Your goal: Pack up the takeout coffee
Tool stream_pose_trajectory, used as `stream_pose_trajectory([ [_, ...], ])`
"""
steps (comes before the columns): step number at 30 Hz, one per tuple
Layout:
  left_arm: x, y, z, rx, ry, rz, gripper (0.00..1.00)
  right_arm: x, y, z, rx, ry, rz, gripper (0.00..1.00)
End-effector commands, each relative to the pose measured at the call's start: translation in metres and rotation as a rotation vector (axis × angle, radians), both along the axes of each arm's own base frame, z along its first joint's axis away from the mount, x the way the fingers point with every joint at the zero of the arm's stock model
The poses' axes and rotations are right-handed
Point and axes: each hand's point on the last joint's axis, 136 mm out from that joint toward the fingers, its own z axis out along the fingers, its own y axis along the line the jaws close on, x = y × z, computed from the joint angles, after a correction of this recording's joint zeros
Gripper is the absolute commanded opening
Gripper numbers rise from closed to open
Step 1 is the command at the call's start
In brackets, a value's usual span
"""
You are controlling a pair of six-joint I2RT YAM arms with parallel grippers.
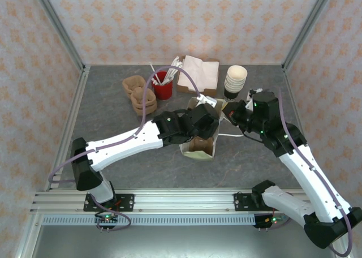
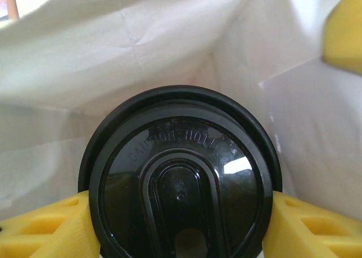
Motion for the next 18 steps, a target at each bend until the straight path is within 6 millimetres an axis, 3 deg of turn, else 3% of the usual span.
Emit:
stream_pose_trajectory([
  [1, 0.011, 0.0, -0.003, 0.027, -0.055, 0.027, 0.66, -0.002, 0.009, 0.01, 0.02, -0.059, 0.055, 0.0],
  [18, 0.028, 0.01, -0.027, 0.103, -0.056, 0.071, 0.66, -0.002, 0.011, 0.009, 0.02, -0.056, 0.07, 0.0],
])
